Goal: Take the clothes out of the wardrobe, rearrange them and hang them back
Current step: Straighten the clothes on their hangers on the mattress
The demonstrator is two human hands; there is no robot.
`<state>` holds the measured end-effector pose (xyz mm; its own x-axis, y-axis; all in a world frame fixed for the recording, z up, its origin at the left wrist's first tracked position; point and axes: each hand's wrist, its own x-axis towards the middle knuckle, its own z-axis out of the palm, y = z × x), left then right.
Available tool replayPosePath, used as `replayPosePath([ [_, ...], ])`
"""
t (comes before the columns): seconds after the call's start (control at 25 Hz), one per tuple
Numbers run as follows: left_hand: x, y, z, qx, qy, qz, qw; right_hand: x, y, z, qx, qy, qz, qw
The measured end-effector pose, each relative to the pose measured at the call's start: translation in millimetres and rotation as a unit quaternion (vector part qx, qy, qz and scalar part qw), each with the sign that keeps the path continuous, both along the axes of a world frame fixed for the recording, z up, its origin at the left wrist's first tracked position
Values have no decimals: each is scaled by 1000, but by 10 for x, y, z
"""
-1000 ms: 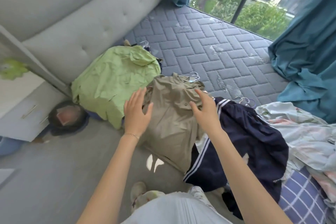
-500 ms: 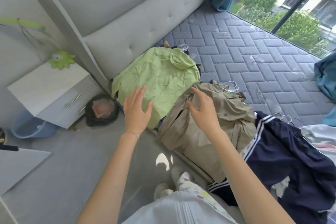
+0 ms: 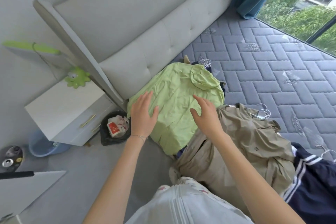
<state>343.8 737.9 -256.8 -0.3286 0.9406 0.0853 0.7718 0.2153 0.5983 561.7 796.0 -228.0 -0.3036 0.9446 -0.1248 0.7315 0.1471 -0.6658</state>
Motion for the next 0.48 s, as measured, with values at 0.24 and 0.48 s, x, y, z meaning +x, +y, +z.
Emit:
replayPosePath([
  [0.24,-464,937,-108,-8,-4,-54,998,-428,716,-78,-25,-13,-44,999],
  [0.48,-943,2043,-260,-45,-28,-158,986,-933,1358,-308,-34,-23,-142,989],
])
